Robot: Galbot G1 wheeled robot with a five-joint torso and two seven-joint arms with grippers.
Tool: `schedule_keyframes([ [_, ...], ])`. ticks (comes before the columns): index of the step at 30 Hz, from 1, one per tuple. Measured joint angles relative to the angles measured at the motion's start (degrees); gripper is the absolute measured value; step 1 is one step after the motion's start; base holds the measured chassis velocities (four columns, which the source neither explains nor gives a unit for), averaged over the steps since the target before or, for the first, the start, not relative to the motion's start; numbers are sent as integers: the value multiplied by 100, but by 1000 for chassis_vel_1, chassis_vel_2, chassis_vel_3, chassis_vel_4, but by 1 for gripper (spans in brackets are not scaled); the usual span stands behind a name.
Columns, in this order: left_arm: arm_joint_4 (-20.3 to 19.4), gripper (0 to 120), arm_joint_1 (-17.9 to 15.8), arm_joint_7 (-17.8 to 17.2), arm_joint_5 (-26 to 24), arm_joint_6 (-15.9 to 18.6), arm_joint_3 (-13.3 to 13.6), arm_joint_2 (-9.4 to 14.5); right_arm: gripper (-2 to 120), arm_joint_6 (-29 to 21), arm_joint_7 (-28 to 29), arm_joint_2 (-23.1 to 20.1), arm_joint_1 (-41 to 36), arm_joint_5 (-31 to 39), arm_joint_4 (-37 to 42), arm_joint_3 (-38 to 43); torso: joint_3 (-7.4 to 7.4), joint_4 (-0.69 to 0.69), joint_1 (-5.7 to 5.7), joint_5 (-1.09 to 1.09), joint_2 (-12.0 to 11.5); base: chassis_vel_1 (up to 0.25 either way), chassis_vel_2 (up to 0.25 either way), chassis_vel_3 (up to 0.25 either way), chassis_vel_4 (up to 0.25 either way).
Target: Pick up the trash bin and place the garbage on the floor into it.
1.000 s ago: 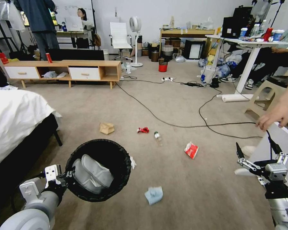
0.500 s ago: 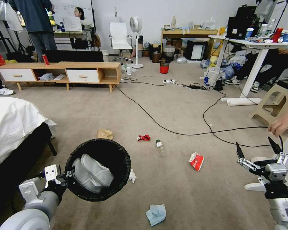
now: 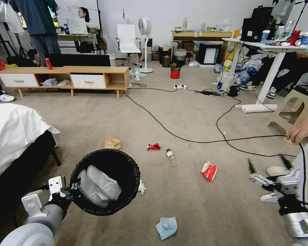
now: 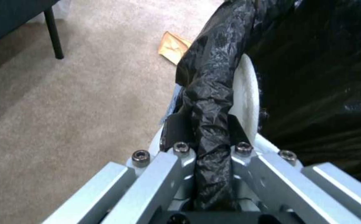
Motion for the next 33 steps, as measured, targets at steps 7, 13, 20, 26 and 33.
schedule_keyframes([
  [7, 5, 3, -39, 8, -18, 0, -7, 25, 100, -12, -155, -1417, -151, 122, -549, -1314, 1, 1, 0, 2, 0, 0, 0, 0, 0],
  [13, 30, 3, -46, 13, 2, -6, -39, -15, 100, 64, -204, -2046, 281, 537, -1035, -2422, 1, 1, 0, 0, 0, 0, 0, 0, 0],
  [20, 105, 3, -58, 27, 87, -24, 33, -78, 100, 69, -195, -2252, 889, 754, -1485, -3494, 1, 1, 0, 0, 0, 0, 0, 0, 0],
  [26, 169, 3, -62, 66, 157, -52, 101, -125, 100, 53, -198, -2262, 1626, 1040, -1921, -4445, 1, 1, 0, 1, 0, 0, 0, 0, 0],
  [33, 209, 3, -50, 99, 193, -77, 142, -121, 100, -59, -206, -2228, 2563, 1515, -2209, -5315, 2, 2, 0, -1, 0, 0, 0, 0, 0],
])
